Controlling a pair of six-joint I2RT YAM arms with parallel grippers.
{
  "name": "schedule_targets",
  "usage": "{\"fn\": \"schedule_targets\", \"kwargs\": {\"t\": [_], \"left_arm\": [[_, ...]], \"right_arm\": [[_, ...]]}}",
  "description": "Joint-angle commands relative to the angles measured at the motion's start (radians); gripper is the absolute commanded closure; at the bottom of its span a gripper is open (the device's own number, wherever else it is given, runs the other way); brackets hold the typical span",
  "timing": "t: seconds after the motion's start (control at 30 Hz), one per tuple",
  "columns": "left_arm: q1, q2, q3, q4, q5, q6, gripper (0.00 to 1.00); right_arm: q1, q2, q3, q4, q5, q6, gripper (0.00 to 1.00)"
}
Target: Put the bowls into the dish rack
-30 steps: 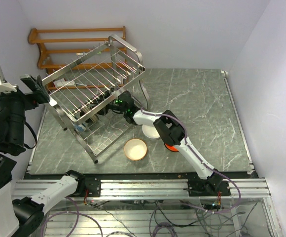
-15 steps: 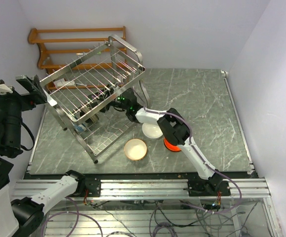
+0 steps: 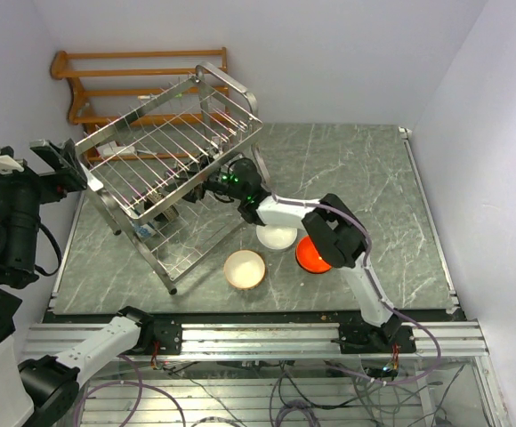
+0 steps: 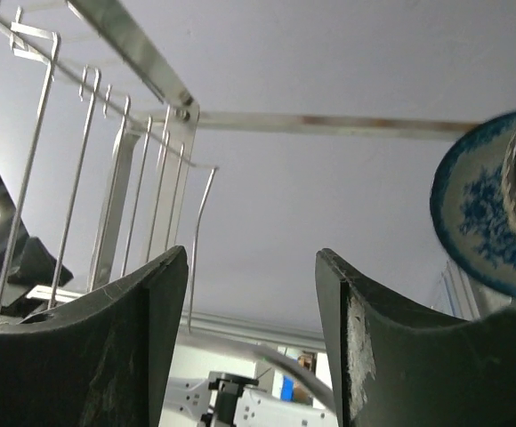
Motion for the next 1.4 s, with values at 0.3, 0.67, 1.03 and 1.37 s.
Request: {"fn": "schedule_targets", "kwargs": {"t": [0.3, 0.67, 1.03, 1.37], "left_arm": [[-0.005, -0.005, 0.009, -0.047, 0.082, -0.057, 0.01], [-0.005, -0.02, 0.005, -0.092, 0.128, -0.086, 0.01], [-0.006, -0.032, 0.037, -0.117, 0.159, -0.094, 0.01], [-0.005, -0.054, 0.031, -0.123, 0.156, -0.101, 0.01]], "right_arm": [[0.122, -0.288, -0.42, 0.057, 0.01, -0.095, 0.43], [0.253, -0.655, -0.647, -0.466, 0.163, -0.43, 0.43], [0.337, -0.8, -0.588, -1.205, 0.526, -0.735, 0.44], [0.383, -0.636, -0.432, -1.409, 0.673, -0.928, 0.47]]}}
